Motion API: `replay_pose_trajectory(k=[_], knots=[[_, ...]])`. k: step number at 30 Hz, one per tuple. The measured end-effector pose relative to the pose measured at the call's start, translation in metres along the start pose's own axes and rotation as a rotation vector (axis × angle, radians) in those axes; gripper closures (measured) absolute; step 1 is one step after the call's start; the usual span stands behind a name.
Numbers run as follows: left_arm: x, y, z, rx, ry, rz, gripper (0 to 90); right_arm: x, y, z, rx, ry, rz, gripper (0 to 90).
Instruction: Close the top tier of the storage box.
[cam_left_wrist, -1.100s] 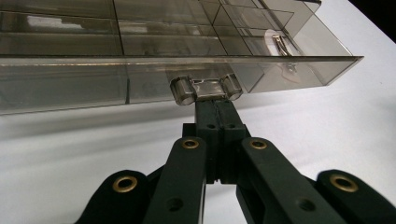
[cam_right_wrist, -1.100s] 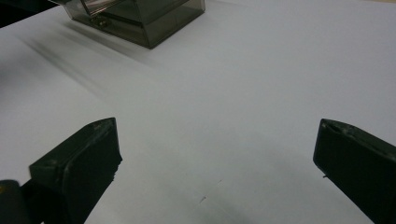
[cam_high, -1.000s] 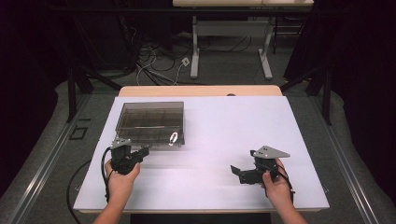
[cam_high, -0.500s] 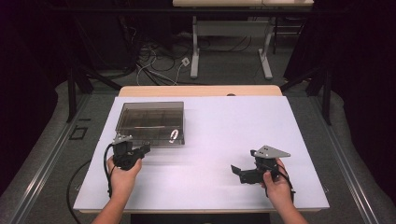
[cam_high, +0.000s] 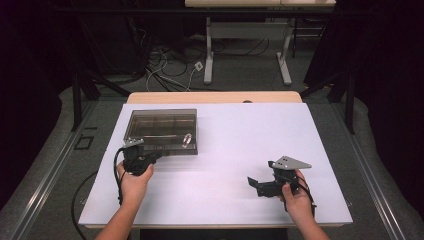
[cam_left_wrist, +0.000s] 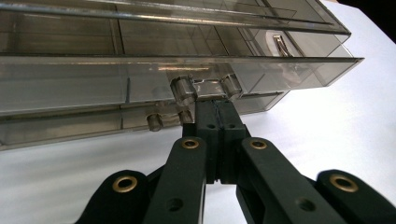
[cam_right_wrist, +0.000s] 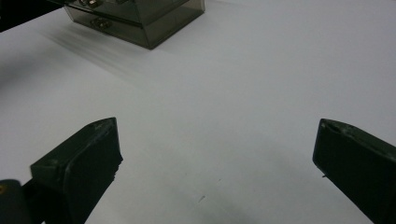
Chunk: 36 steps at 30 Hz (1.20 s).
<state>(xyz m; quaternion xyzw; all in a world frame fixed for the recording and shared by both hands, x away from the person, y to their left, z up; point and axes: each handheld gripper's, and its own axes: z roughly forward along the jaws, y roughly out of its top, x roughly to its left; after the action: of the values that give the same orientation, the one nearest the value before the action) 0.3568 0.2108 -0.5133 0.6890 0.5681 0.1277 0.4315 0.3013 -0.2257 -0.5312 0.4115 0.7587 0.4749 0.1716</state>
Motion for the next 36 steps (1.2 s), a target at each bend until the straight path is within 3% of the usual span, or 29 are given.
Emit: replay_pose_trajectory(k=[26, 36], knots=[[0.004, 0.014, 0.016, 0.005, 0.015, -0.024, 90.0, 0.001, 0.000, 0.001, 0.009, 0.005, -0.005, 0.3], [0.001, 0.014, 0.009, 0.004, 0.007, -0.006, 87.1, 0.003, 0.000, 0.001, 0.004, 0.005, -0.006, 0.3]])
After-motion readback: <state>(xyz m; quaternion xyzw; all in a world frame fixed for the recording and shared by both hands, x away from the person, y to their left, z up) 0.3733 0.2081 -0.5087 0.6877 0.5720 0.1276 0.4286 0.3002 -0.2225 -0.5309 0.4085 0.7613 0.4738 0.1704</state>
